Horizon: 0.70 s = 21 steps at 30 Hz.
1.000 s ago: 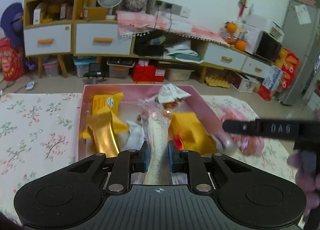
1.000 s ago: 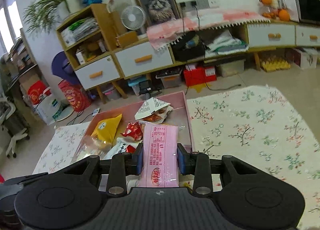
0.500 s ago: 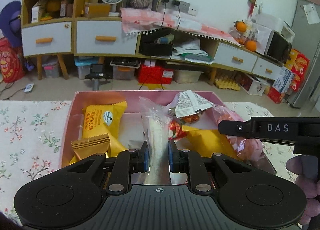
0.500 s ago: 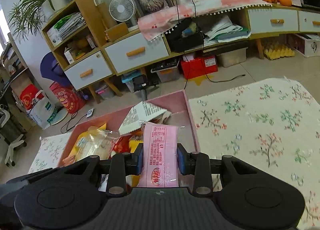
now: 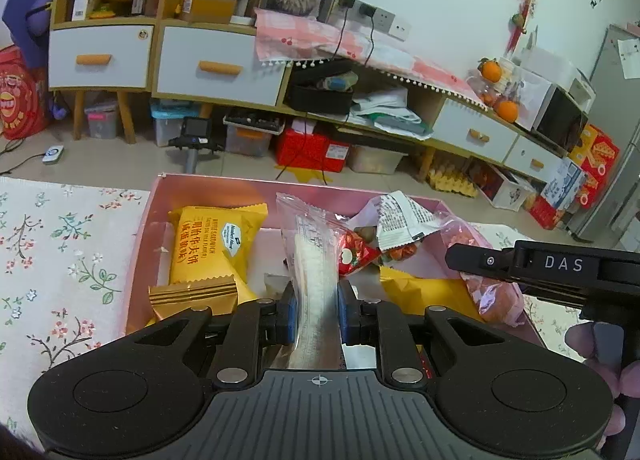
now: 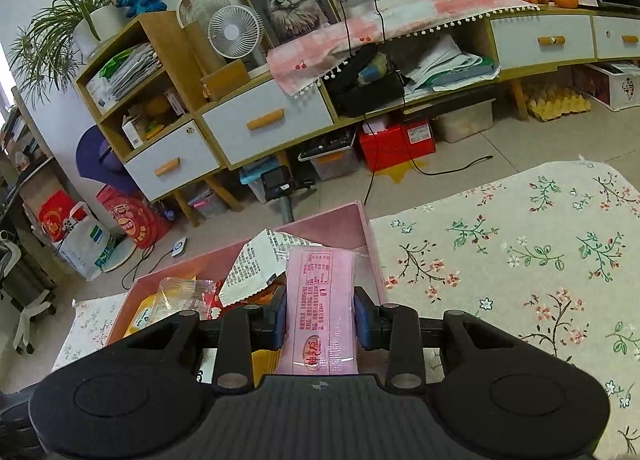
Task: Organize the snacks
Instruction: 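Carry the bread and pink packets into the pink box and open both tools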
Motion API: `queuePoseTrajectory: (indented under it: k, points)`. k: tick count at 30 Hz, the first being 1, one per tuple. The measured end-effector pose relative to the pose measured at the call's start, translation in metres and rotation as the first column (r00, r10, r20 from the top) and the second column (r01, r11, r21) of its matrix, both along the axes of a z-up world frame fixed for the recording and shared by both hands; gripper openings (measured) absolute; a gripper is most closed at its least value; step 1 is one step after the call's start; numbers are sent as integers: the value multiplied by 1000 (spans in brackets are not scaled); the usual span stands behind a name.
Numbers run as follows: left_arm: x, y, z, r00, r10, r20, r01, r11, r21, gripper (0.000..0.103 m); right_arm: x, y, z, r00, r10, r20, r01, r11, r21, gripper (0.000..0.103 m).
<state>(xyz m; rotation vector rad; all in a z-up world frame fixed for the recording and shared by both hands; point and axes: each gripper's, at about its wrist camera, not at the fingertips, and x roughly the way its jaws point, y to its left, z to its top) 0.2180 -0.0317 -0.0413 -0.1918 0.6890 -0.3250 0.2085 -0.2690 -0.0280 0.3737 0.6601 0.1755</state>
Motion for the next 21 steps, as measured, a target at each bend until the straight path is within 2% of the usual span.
queuePoseTrajectory:
  k: [4, 7, 10, 12, 15, 19, 21]
  points:
    - [1, 4, 1, 1000, 2, -10, -2, 1000, -14, 20, 0, -1, 2, 1000, 7, 1, -7, 1000, -4, 10]
    - [-1, 7, 3, 1000, 8, -19, -8, 1000, -22, 23, -1, -5, 5, 1000, 1, 4, -1, 1000, 26, 23]
    - [-5, 8, 10, 1000, 3, -24, -4, 1000, -26, 34, -4, -10, 12, 1000, -4, 18, 3, 997, 72, 35]
    - [-7, 6, 15, 1000, 5, -30, -6, 1000, -31, 48, -8, -12, 19, 1000, -15, 25, 13, 997, 72, 41]
    - [-13, 2, 24, 999, 10, -39, -10, 1000, -5, 64, -13, -15, 26, 999, -33, 28, 31, 997, 69, 51]
    - [-26, -3, 37, 999, -2, -37, 3, 999, 36, 73, -21, -17, 32, 999, -47, 1, 47, 996, 75, 59]
    - [-35, -4, 45, 999, -5, -32, 6, 999, 49, 82, -27, -16, 37, 999, -51, -2, 51, 997, 63, 64]
